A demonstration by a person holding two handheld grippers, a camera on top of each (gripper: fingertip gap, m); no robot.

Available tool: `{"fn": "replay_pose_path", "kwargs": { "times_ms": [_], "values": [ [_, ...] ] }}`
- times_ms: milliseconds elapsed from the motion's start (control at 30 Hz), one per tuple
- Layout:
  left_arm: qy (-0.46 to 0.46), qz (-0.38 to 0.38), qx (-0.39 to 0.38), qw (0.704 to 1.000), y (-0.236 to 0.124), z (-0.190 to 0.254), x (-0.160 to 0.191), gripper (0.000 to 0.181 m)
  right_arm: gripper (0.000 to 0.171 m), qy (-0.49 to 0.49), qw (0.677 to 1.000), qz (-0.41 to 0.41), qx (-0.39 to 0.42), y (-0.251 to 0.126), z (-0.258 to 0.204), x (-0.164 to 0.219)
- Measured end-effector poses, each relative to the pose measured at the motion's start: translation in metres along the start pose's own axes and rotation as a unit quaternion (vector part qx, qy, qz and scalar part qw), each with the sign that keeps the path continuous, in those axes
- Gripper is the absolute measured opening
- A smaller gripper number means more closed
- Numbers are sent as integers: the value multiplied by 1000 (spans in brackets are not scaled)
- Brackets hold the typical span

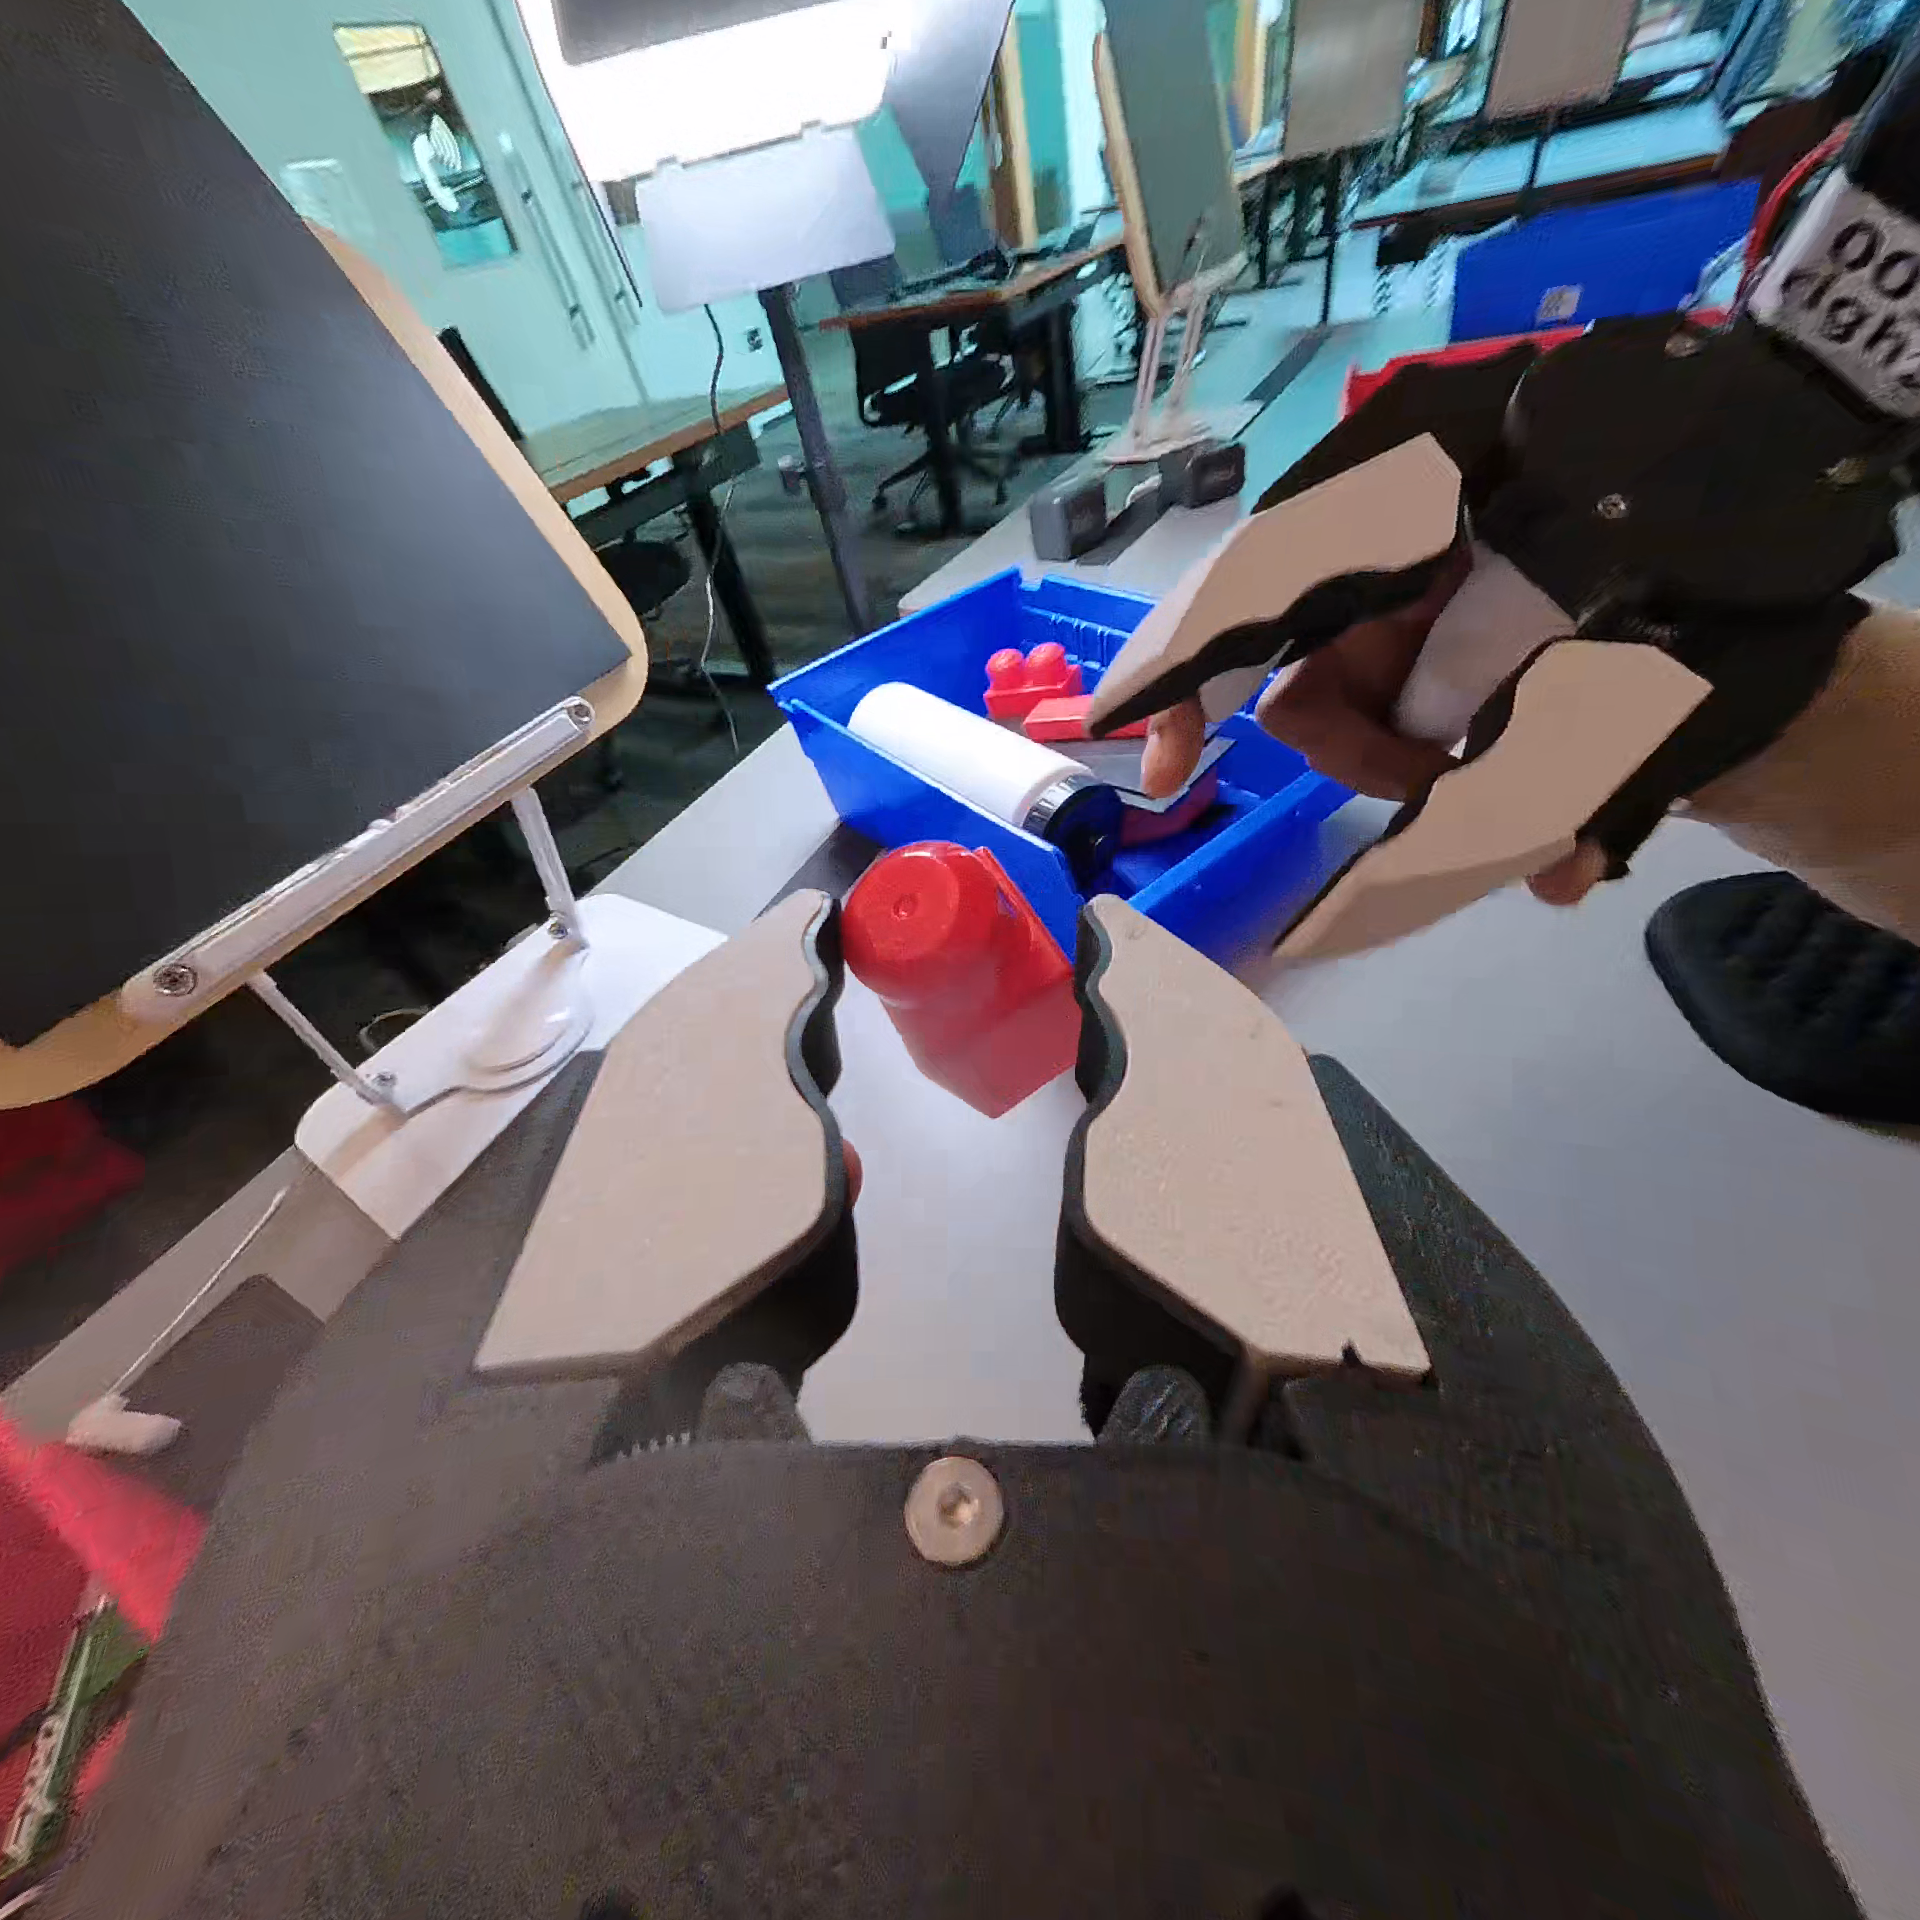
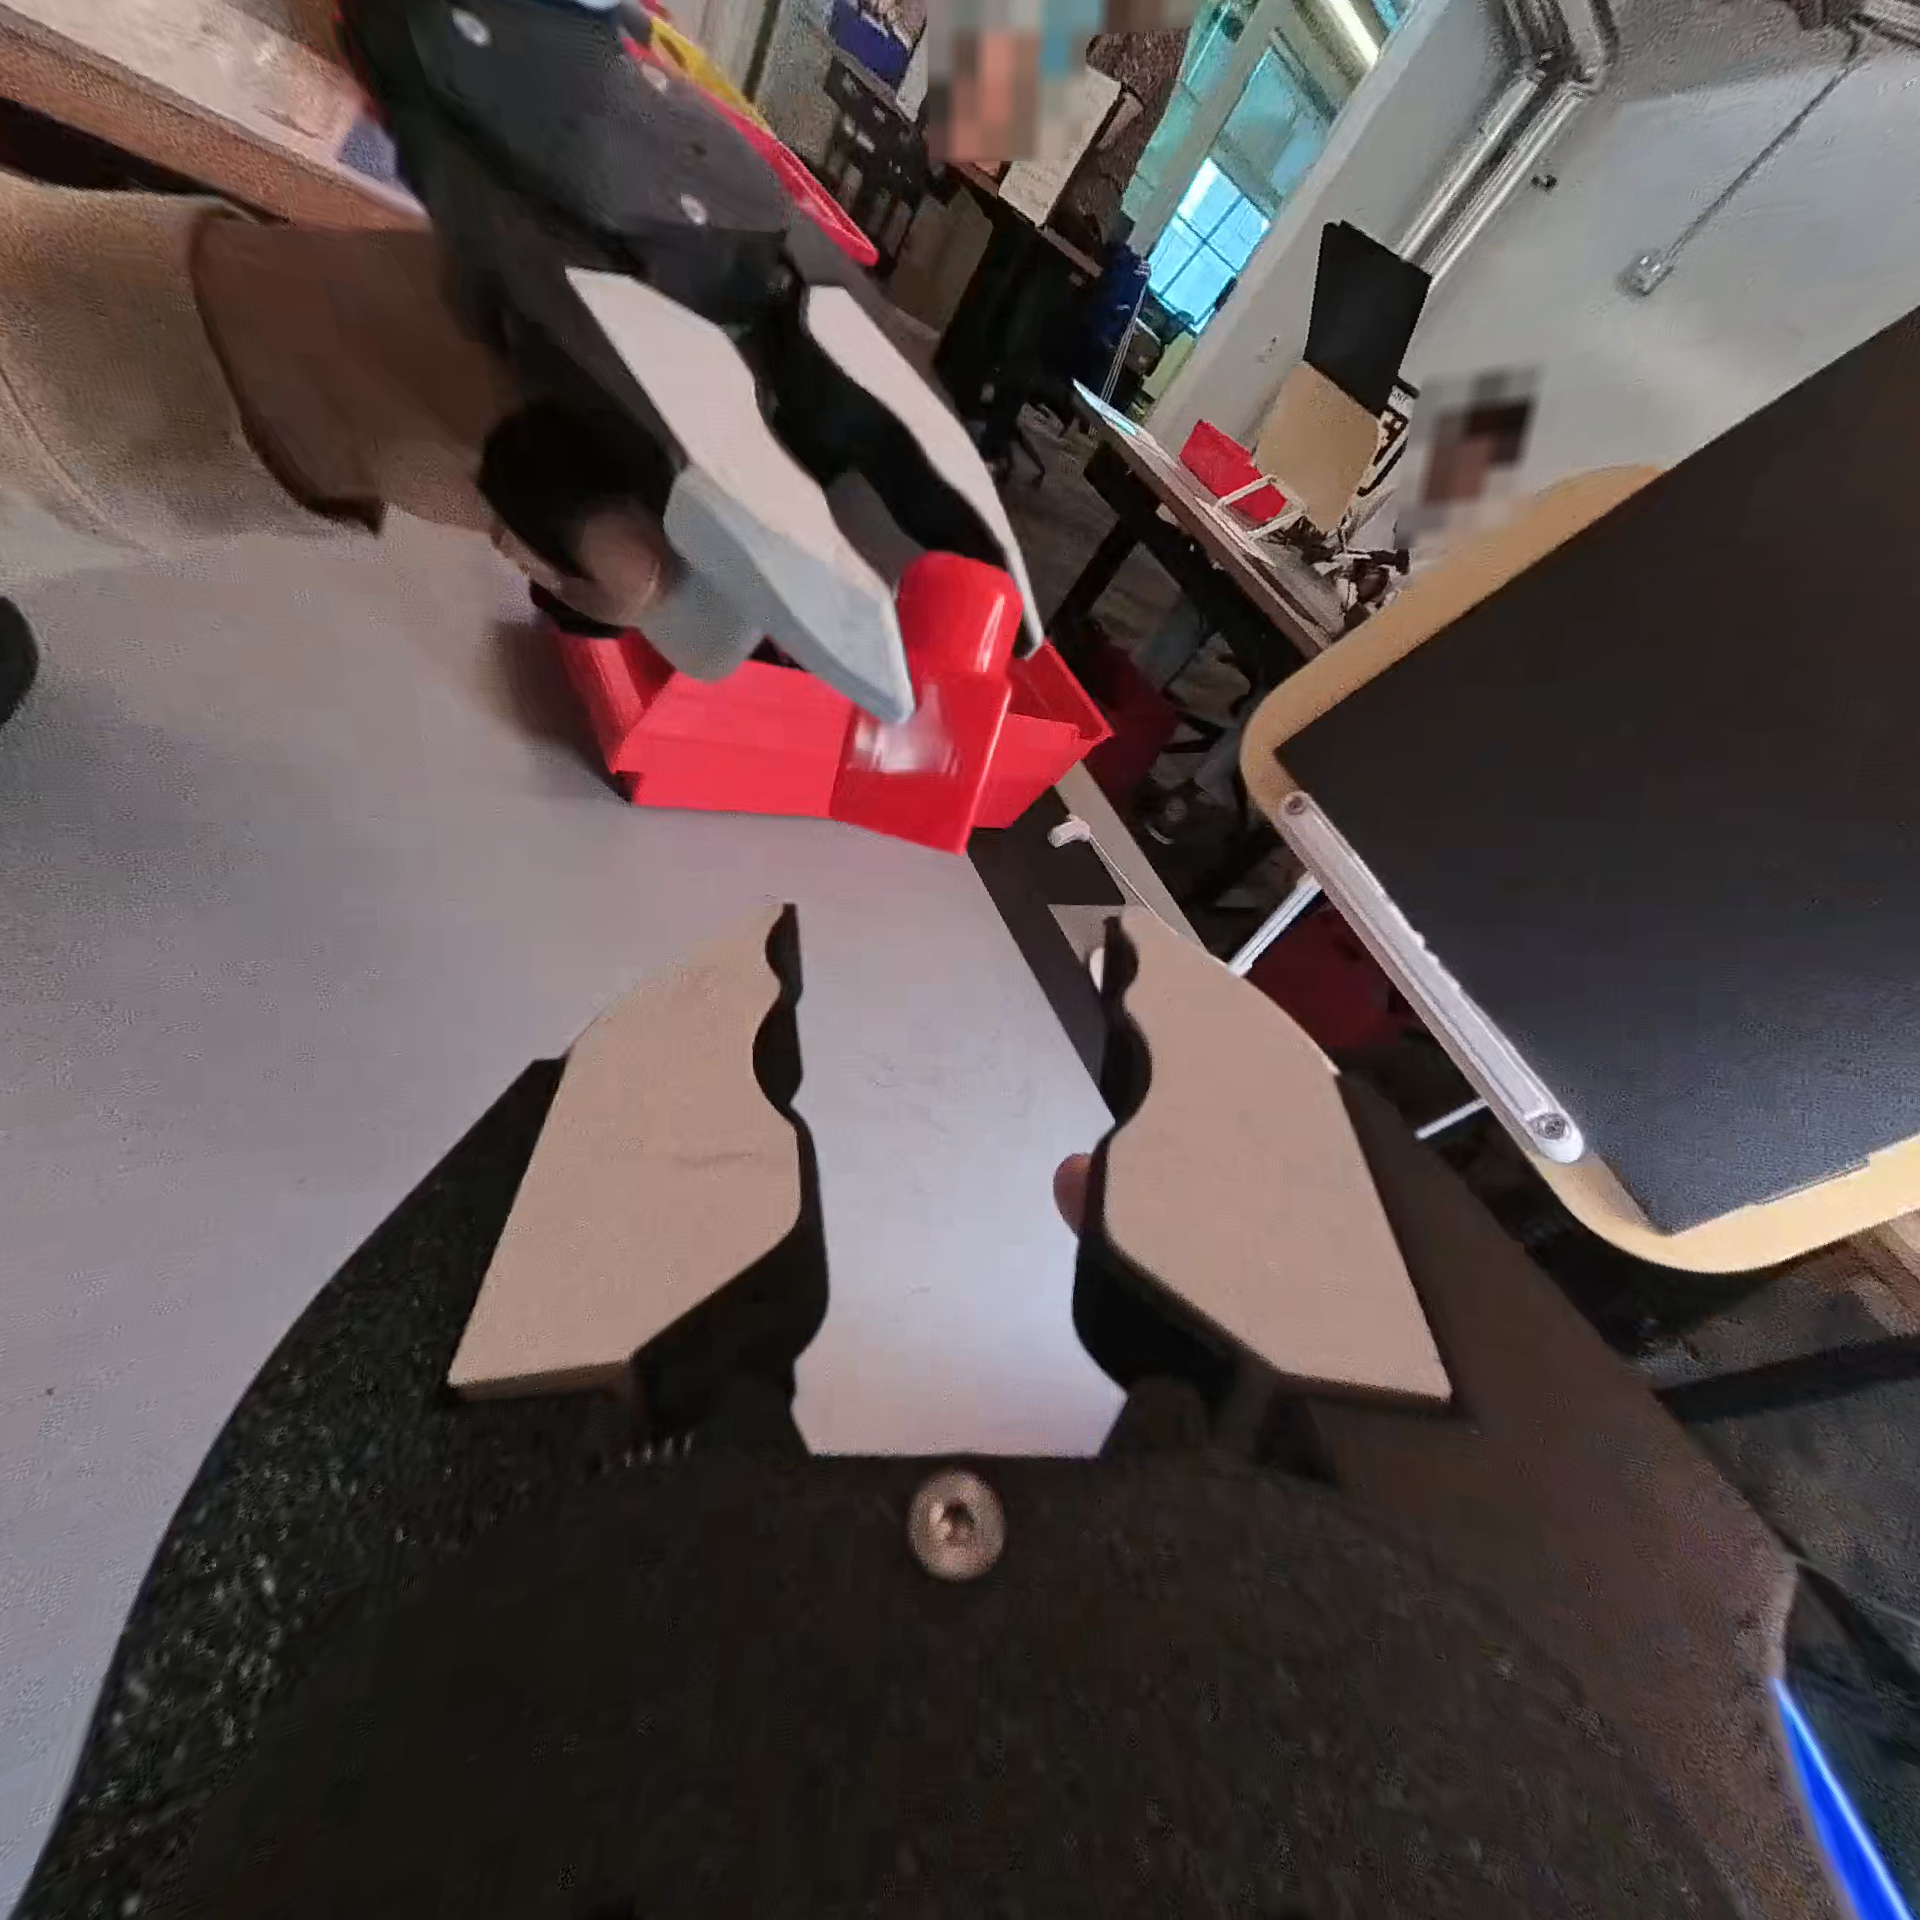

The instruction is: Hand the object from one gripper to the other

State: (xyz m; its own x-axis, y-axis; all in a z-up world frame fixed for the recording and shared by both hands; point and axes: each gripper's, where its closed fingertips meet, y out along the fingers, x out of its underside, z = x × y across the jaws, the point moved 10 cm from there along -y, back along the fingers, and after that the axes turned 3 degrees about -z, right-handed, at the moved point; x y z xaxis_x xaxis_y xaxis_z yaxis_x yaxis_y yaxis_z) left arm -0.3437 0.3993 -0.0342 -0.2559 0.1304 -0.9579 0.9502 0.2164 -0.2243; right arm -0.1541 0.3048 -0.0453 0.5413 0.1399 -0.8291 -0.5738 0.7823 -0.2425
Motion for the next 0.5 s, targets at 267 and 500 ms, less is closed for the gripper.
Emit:
{"fn": "replay_pose_path", "kwargs": {
  "times_ms": [267, 500],
  "values": [
    [31, -15, -29, 999, 19, 31, -5, 46, 39, -74, 987, -105, 99, 32, -17, 6],
    [1, 22, -81, 996, -18, -4, -17, 46, 39, 118, 914, -272, 278, -22, 92, 88]
  ]
}}
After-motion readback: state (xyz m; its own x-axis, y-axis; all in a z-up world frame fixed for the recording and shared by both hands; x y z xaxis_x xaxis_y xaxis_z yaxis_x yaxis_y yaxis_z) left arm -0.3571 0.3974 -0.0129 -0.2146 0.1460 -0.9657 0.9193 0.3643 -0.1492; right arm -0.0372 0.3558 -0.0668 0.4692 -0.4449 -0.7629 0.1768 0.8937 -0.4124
